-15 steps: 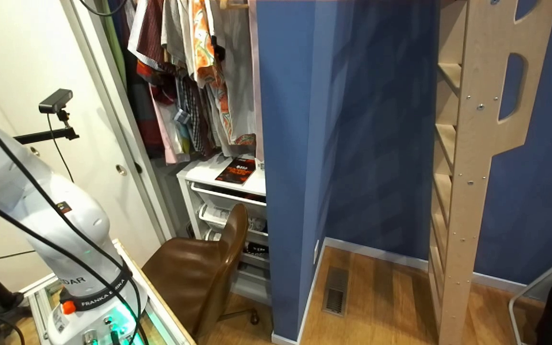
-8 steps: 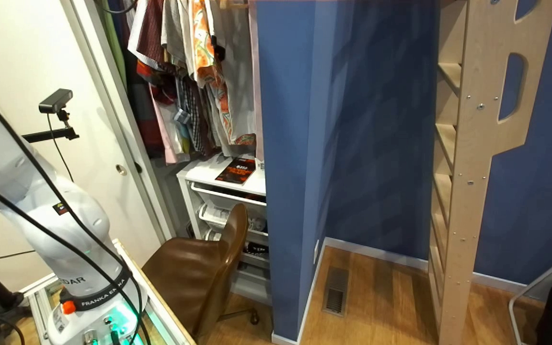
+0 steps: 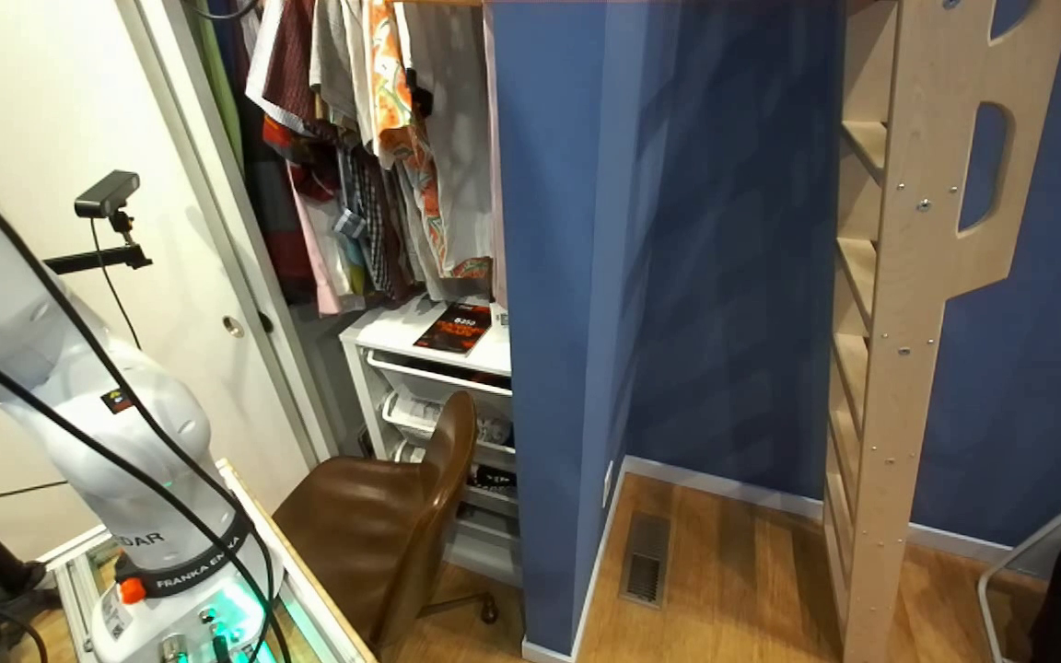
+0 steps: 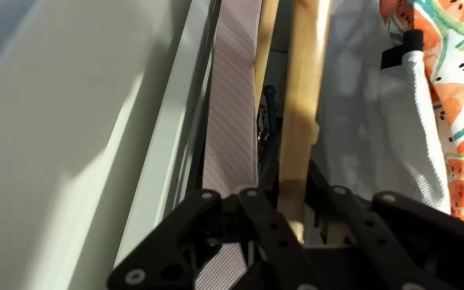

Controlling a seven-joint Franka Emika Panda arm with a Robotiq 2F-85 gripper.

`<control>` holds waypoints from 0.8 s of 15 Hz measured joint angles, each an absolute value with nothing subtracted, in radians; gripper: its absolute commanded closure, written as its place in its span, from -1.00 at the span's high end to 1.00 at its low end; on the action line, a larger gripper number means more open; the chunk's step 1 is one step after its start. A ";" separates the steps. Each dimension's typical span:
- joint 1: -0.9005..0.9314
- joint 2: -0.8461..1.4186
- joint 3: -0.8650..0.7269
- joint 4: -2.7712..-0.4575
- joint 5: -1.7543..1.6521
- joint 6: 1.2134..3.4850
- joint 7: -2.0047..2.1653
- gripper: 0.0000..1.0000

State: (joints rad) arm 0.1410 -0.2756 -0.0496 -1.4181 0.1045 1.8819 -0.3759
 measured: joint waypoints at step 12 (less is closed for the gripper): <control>0.150 -0.307 -0.020 -1.379 0.137 1.721 -0.375 -0.89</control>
State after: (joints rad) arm 0.1505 -0.3068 -0.0203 -1.3789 0.1366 1.7208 -0.3751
